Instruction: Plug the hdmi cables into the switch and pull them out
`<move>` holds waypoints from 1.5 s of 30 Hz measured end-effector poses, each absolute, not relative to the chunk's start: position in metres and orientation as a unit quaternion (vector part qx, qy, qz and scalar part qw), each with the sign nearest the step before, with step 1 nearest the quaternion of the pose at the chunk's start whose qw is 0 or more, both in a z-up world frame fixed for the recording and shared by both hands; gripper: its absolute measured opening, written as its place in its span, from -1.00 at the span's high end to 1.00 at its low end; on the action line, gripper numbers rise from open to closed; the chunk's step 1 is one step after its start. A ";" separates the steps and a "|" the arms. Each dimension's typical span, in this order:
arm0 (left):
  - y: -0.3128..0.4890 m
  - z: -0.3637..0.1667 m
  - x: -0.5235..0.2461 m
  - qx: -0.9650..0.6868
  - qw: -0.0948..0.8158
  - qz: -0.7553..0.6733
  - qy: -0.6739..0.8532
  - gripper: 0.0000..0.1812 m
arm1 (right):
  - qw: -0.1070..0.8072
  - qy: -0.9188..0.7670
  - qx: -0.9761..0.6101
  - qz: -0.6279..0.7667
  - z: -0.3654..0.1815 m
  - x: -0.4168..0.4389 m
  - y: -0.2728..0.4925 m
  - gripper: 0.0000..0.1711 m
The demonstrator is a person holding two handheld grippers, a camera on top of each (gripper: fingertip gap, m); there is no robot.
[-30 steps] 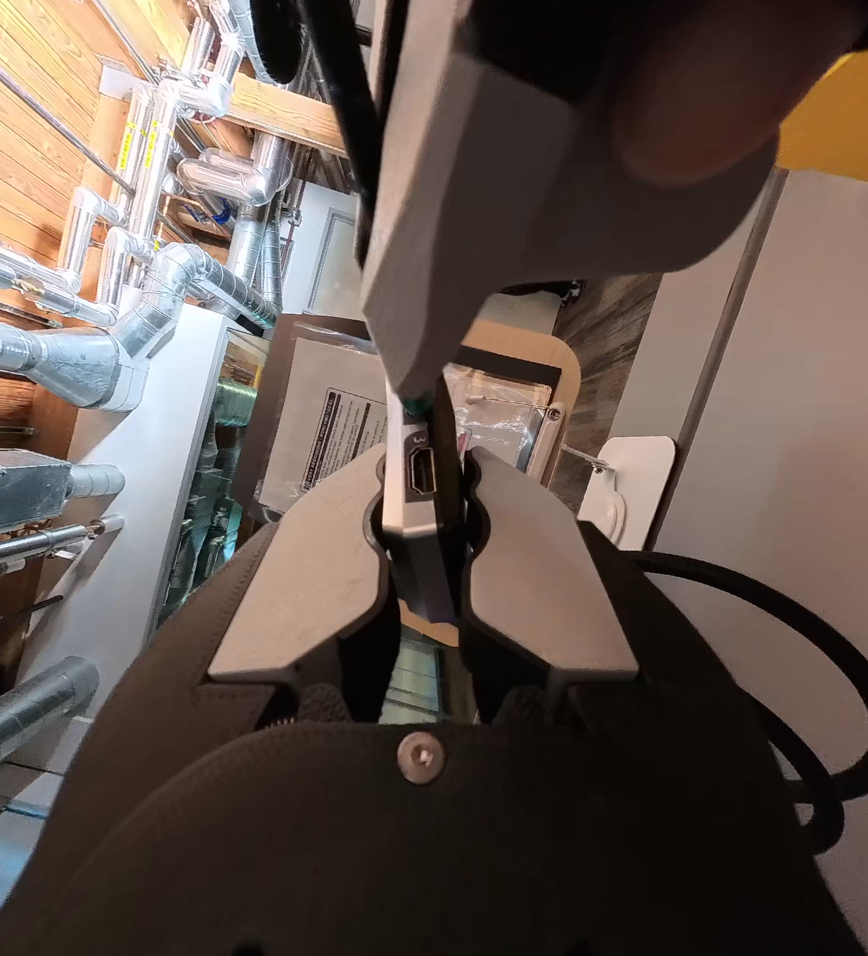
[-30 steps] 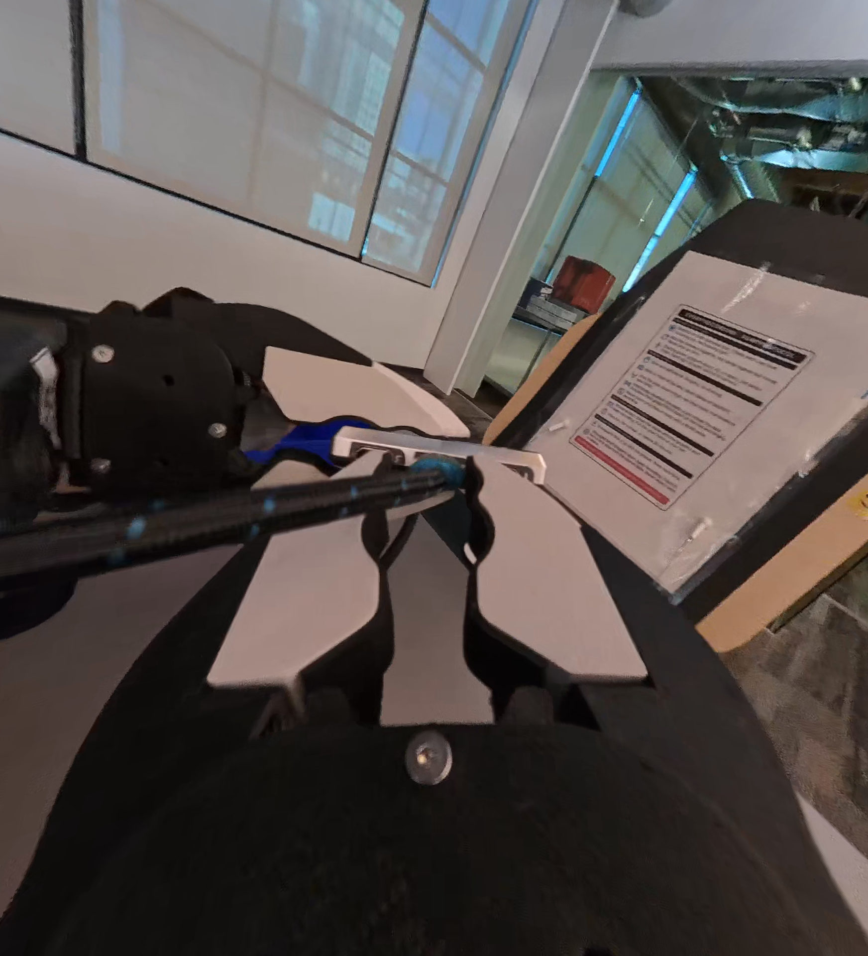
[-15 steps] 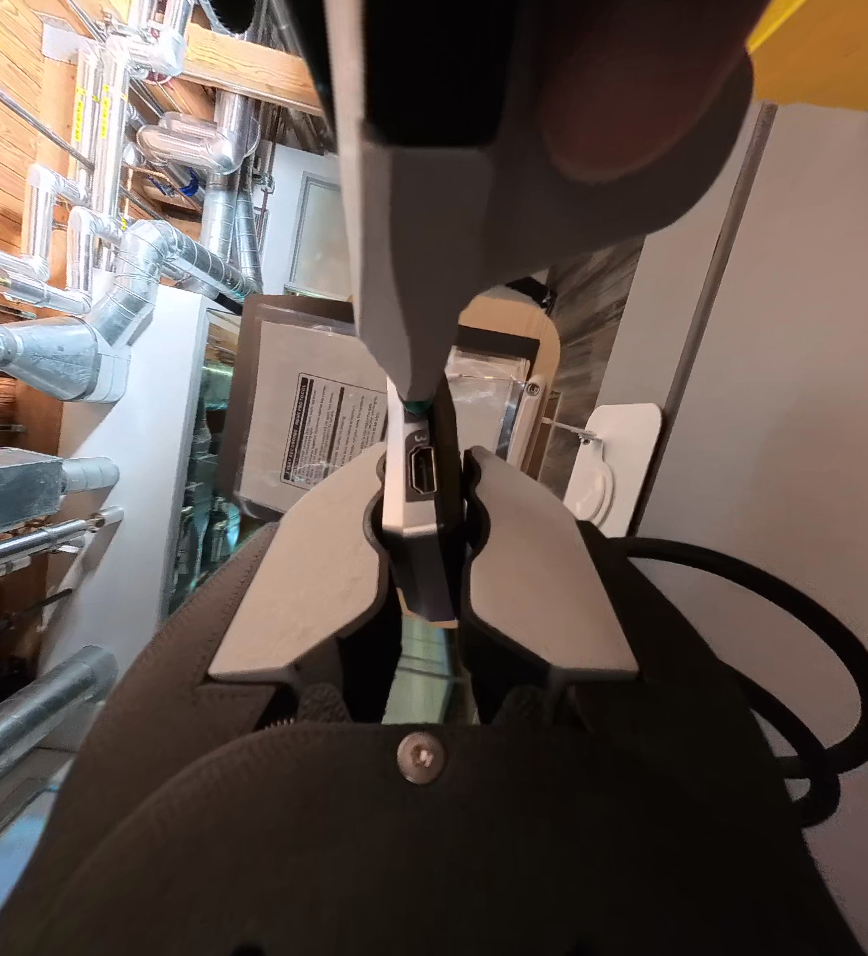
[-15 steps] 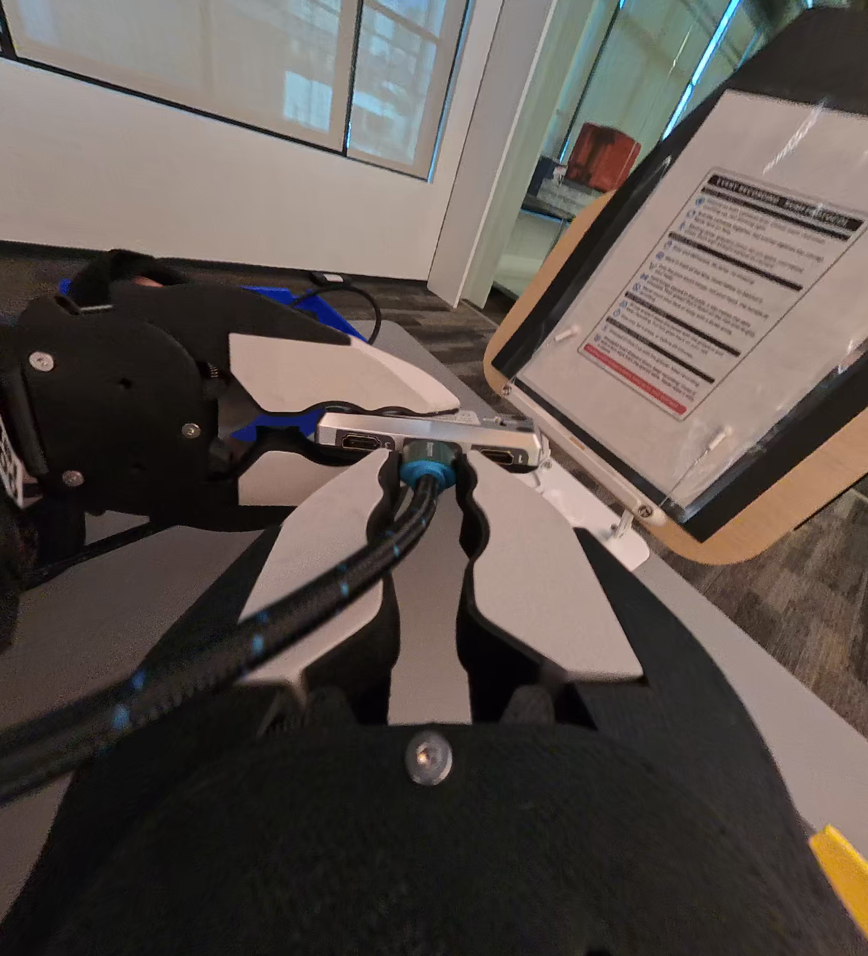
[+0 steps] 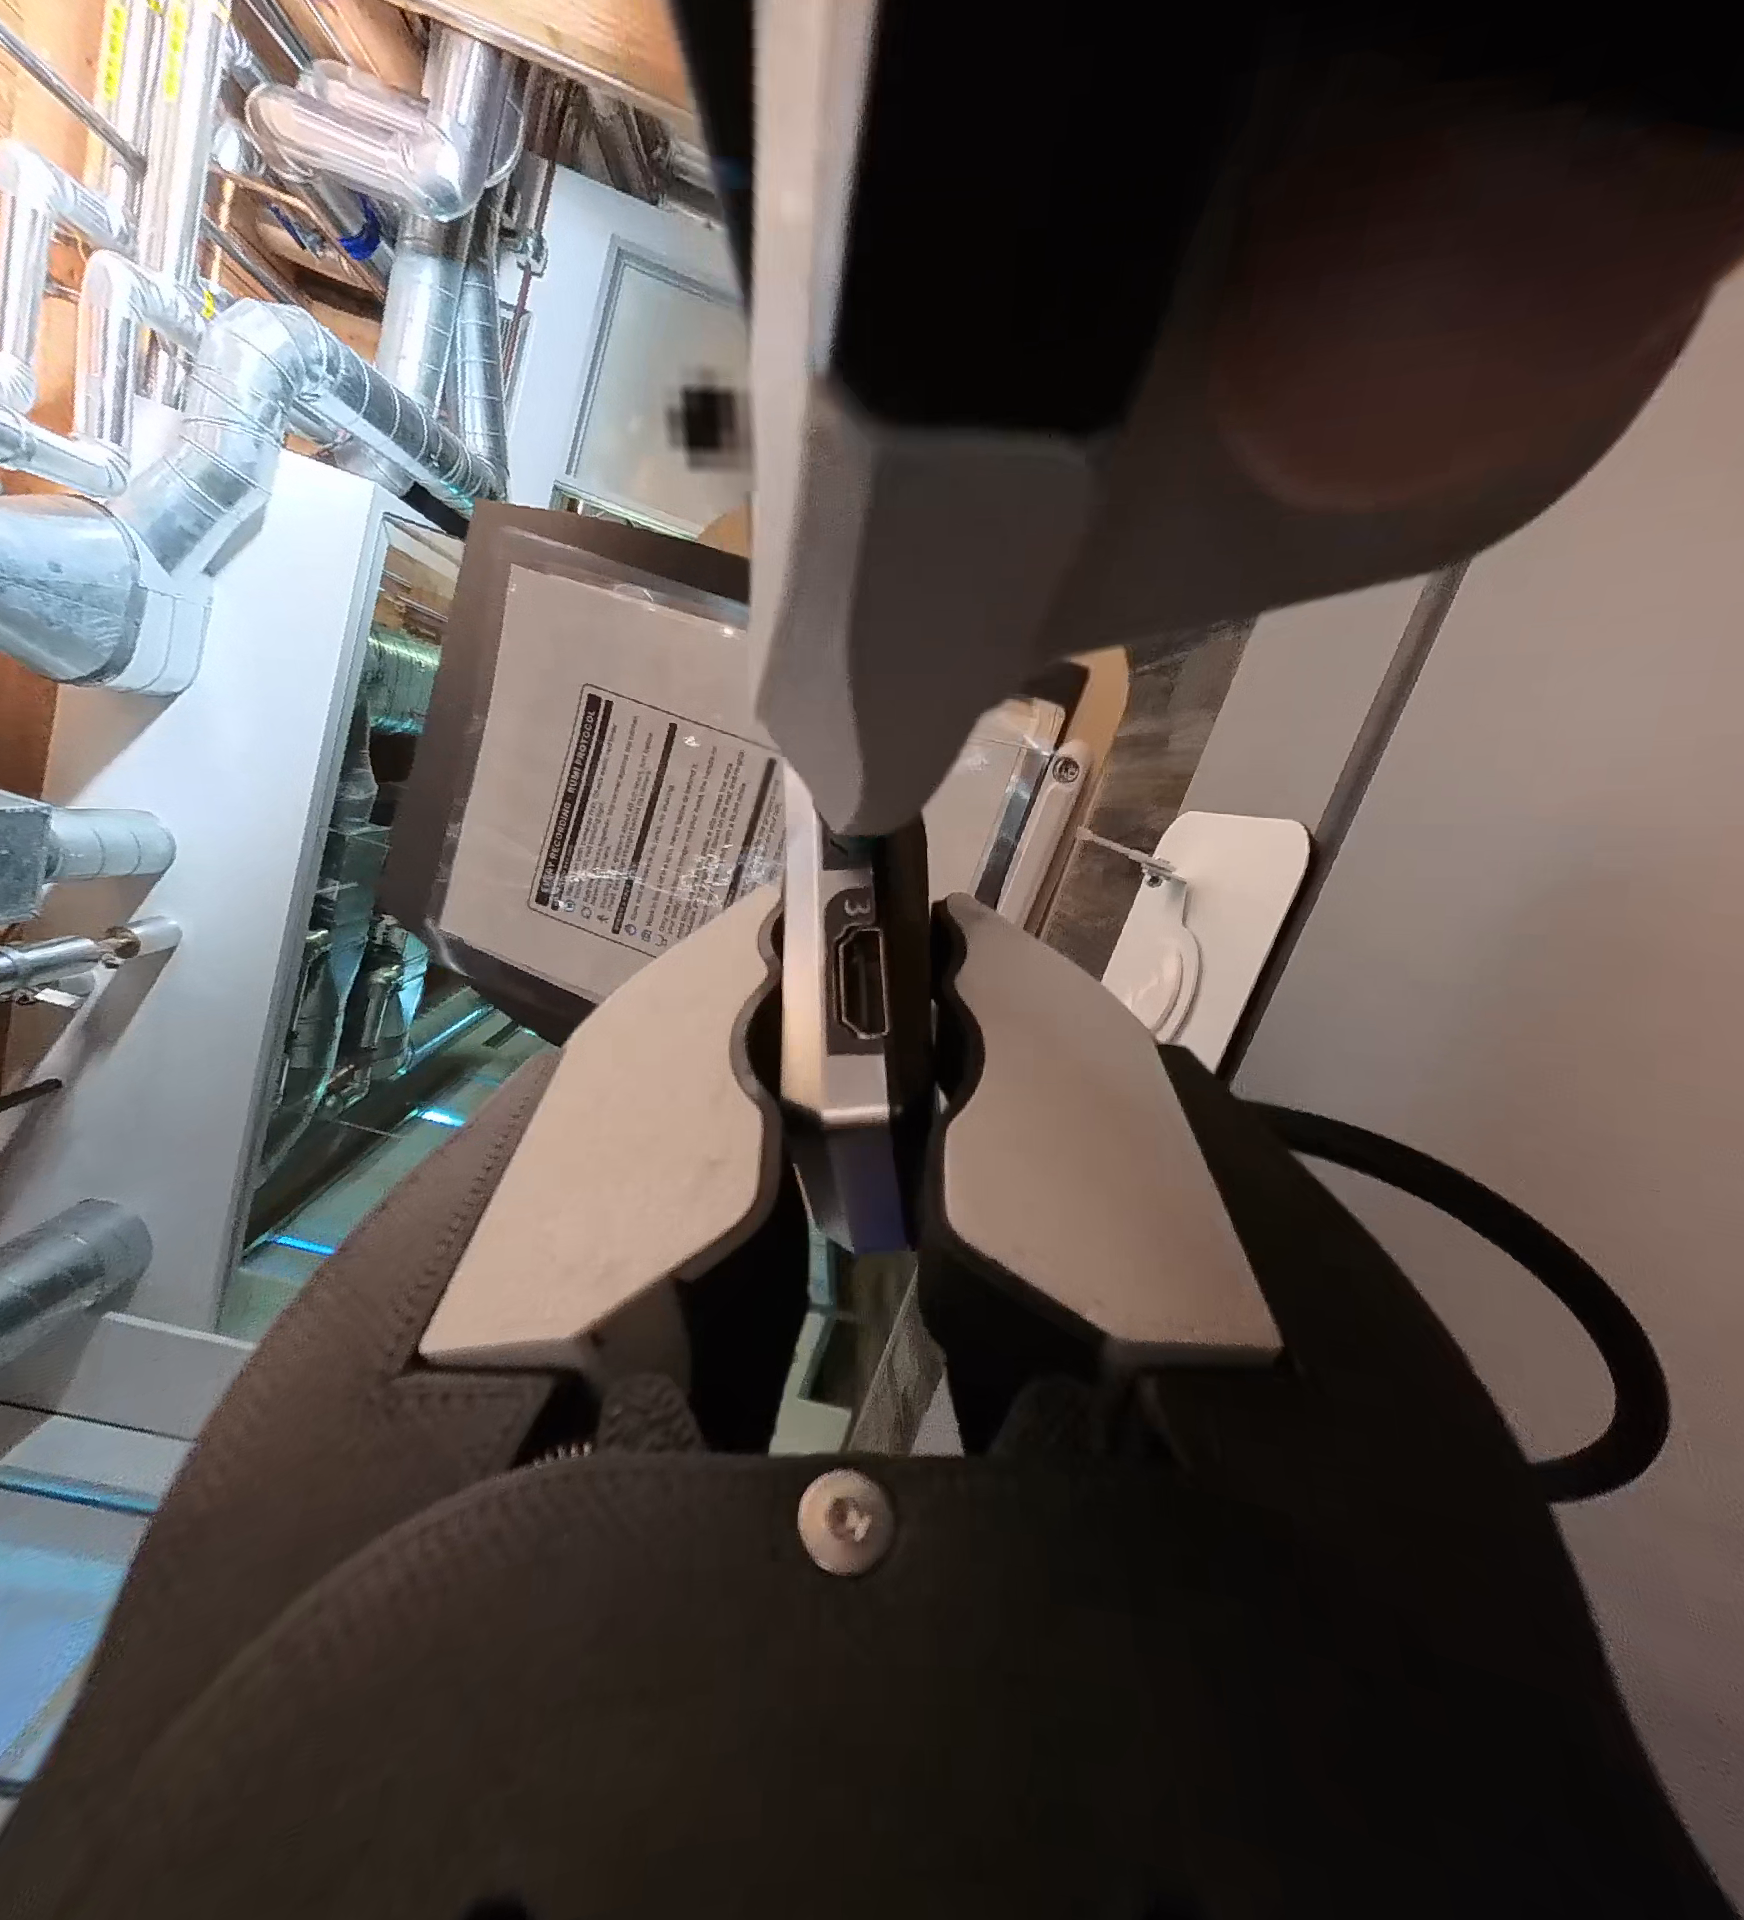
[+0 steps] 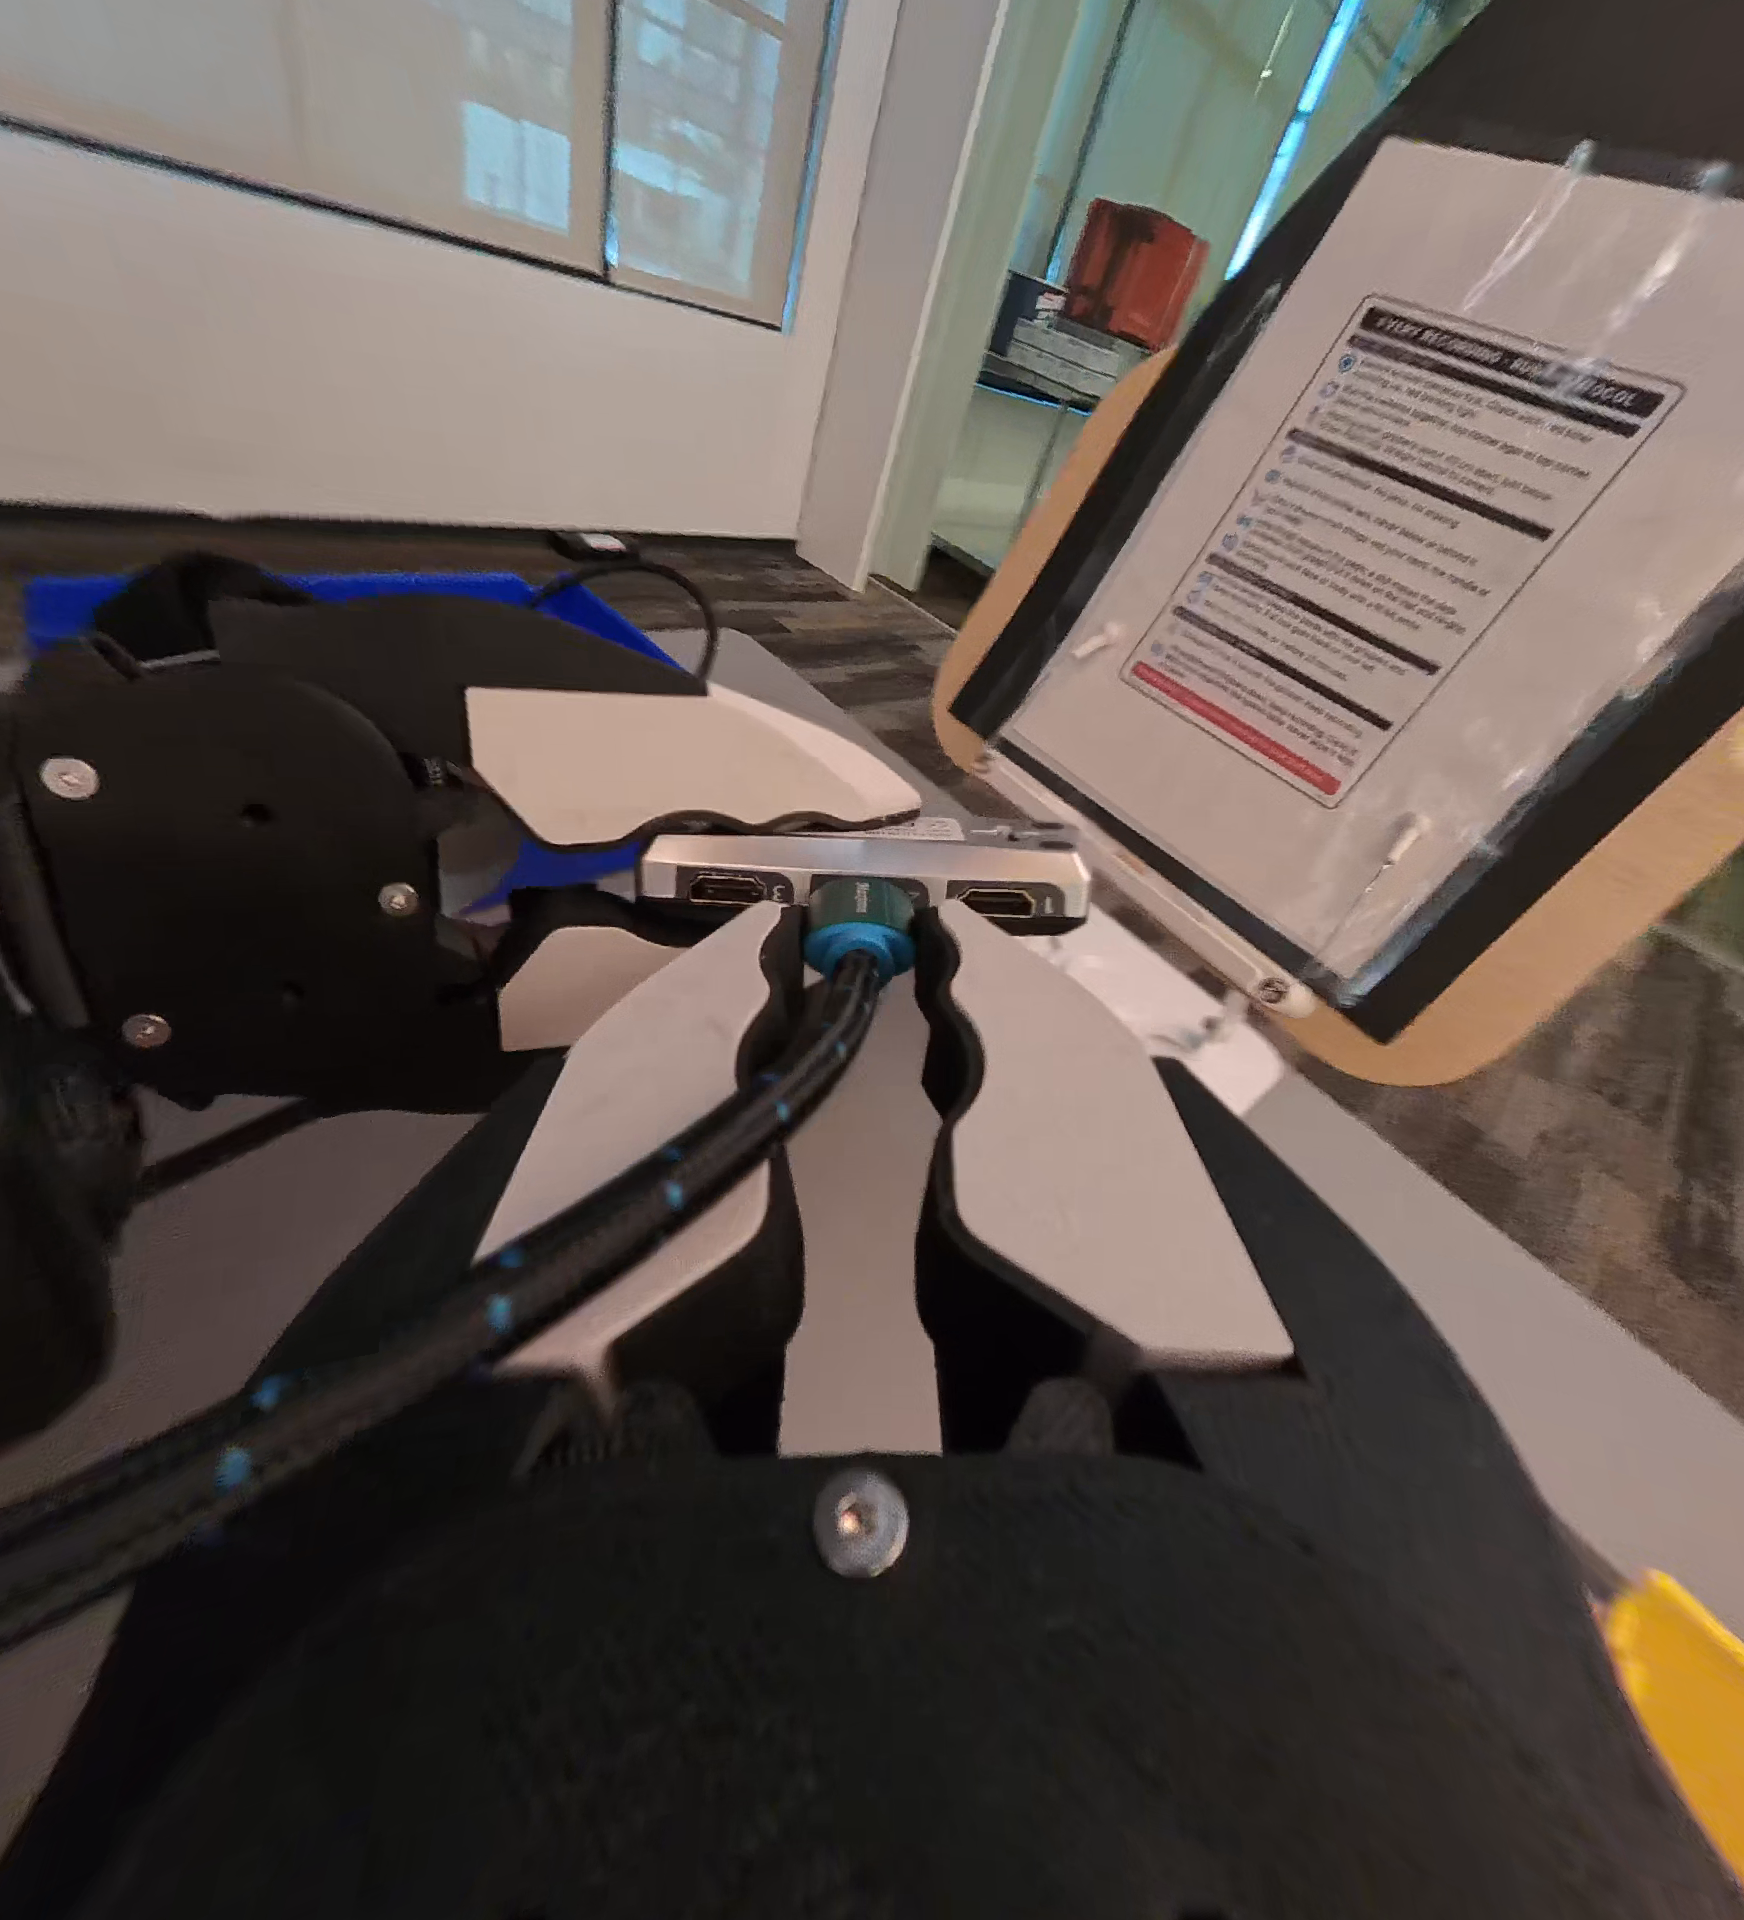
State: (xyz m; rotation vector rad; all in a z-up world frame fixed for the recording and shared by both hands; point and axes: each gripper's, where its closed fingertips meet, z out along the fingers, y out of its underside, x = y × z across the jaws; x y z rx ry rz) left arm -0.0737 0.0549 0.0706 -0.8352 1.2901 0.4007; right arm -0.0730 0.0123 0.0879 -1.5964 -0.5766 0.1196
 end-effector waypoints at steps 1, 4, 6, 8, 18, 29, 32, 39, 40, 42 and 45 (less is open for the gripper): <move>0.053 0.072 -0.073 -0.375 0.702 0.177 0.578 0.76 | 0.658 -0.251 -0.705 0.080 0.089 -0.072 0.011 0.74; 0.050 0.074 -0.071 -0.373 0.704 0.172 0.579 0.76 | 0.654 -0.247 -0.704 0.127 0.091 -0.069 0.009 0.74; 0.050 0.073 -0.071 -0.374 0.704 0.165 0.580 0.76 | 0.653 -0.245 -0.703 0.139 0.091 -0.068 0.009 0.74; 0.052 0.071 -0.071 -0.384 0.698 0.168 0.580 0.76 | 0.657 -0.245 -0.704 0.116 0.089 -0.067 0.012 0.75; 0.056 0.070 -0.072 -0.390 0.696 0.182 0.575 0.76 | 0.659 -0.238 -0.711 0.060 0.088 -0.070 0.013 0.75; 0.115 0.058 -0.118 -0.487 0.642 0.191 0.560 0.75 | 0.719 -0.218 -0.660 0.023 0.139 -0.040 -0.018 0.74; 0.106 0.082 -0.125 -0.490 0.676 0.137 0.533 0.76 | 0.677 -0.233 -0.697 0.025 0.134 -0.015 -0.022 0.74; 0.083 0.094 -0.120 -0.483 0.682 0.077 0.543 0.76 | 0.580 -0.088 -0.805 -0.088 0.114 0.137 -0.063 0.74; 0.082 0.092 -0.118 -0.485 0.678 0.067 0.548 0.76 | 0.565 -0.057 -0.815 -0.114 0.112 0.161 -0.078 0.74; 0.080 0.088 -0.114 -0.491 0.668 0.050 0.557 0.76 | 0.547 0.011 -0.818 -0.176 0.113 0.206 -0.110 0.74; 0.081 0.082 -0.112 -0.493 0.657 0.059 0.567 0.76 | 0.519 0.069 -0.818 -0.236 0.110 0.250 -0.154 0.74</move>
